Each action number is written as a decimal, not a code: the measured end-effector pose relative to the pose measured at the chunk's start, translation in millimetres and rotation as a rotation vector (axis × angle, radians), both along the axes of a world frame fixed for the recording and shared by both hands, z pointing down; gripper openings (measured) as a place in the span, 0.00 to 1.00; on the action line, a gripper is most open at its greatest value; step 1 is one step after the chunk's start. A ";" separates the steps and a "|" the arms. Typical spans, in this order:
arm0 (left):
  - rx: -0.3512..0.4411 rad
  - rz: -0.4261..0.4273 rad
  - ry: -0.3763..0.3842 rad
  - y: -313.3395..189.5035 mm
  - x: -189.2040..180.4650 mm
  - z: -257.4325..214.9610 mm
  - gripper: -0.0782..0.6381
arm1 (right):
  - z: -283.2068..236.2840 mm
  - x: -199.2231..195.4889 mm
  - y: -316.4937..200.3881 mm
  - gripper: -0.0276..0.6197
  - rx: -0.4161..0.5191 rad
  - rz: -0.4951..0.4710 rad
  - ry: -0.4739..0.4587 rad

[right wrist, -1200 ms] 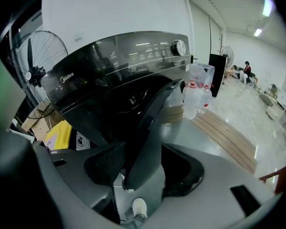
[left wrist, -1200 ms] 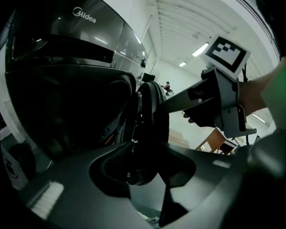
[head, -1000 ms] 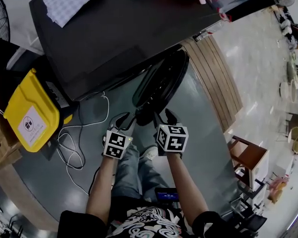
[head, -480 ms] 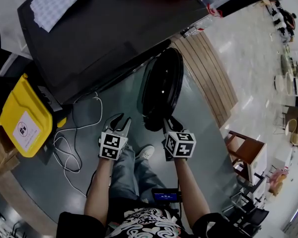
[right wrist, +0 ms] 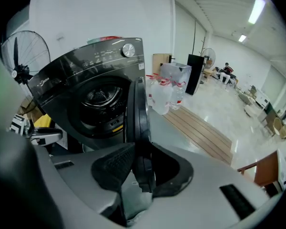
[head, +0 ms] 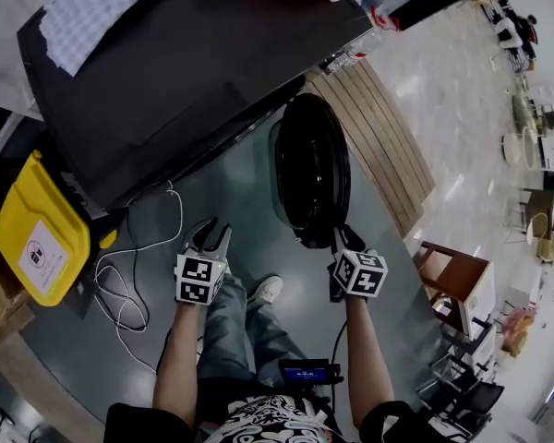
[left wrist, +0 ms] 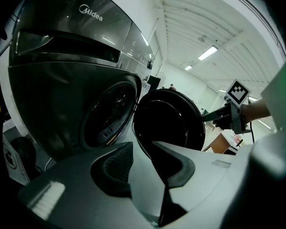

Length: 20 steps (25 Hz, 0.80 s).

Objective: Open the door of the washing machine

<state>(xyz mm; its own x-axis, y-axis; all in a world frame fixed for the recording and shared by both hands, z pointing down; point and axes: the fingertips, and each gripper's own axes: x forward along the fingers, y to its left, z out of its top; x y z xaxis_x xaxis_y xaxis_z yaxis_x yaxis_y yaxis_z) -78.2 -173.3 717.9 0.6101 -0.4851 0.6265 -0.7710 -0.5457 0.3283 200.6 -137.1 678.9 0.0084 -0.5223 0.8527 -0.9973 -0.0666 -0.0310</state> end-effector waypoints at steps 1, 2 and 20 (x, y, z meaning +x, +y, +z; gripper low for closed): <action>0.003 -0.004 -0.001 -0.2 -0.6 -0.2 0.28 | -0.3 8.3 0.5 0.21 0.000 0.016 0.014; 0.006 -0.008 -0.001 -0.7 -1.3 -0.1 0.28 | -0.5 15.9 0.6 0.20 0.001 0.029 0.029; 0.191 -0.059 0.048 34.5 17.2 -108.9 0.22 | -53.0 36.7 26.5 0.05 0.115 0.088 -0.003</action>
<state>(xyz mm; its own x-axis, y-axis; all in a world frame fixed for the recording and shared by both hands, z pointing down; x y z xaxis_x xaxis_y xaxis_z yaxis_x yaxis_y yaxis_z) -60.9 -138.9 609.0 0.6037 -0.6282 0.4909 -0.7897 -0.5556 0.2601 237.3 -110.6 626.0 0.0559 -0.6138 0.7875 -0.9876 -0.1497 -0.0465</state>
